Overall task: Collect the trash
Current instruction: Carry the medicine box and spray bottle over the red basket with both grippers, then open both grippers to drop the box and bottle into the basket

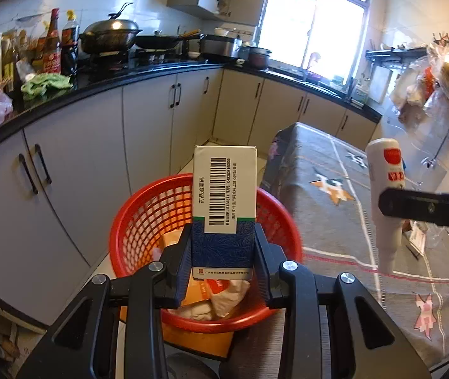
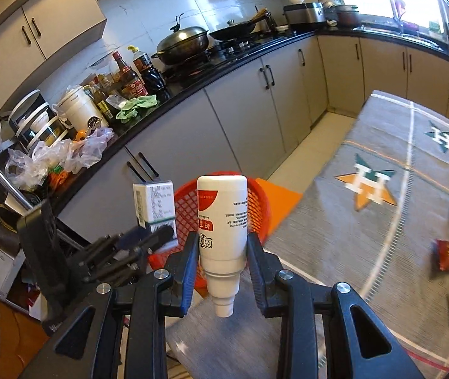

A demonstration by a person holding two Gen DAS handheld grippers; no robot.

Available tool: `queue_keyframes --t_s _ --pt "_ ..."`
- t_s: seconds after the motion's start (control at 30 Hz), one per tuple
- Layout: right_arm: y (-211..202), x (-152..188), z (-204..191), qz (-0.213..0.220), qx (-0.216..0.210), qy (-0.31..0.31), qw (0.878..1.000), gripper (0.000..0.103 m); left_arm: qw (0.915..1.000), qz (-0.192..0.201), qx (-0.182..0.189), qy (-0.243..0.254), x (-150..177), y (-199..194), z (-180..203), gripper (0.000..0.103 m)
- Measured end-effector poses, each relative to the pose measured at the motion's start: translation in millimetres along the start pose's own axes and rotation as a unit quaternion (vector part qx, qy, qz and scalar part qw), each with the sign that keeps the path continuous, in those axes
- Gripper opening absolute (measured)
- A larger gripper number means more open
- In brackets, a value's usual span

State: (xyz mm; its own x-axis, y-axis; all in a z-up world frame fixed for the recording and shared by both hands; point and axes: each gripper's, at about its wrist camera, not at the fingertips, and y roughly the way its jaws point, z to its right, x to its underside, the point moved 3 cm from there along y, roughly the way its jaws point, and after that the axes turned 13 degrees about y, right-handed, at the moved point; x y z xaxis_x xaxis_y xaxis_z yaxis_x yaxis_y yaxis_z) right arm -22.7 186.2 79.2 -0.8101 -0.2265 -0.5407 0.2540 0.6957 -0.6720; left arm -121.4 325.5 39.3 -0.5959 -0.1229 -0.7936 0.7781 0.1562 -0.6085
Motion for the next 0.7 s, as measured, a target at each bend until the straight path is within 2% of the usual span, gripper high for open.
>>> queue_keyframes --t_s 0.37,0.7 --pt "59.0 -8.1 -6.8 -0.028 0.009 0.012 0.999 0.033 0.9996 -0.020 -0.007 -0.019 13.0 20.6 -21.2 0.034" --pt "90.3 -9.0 -11.3 -0.044 0.025 0.008 0.999 0.035 0.9993 -0.025 -0.006 -0.029 12.3 33.2 -25.9 0.033"
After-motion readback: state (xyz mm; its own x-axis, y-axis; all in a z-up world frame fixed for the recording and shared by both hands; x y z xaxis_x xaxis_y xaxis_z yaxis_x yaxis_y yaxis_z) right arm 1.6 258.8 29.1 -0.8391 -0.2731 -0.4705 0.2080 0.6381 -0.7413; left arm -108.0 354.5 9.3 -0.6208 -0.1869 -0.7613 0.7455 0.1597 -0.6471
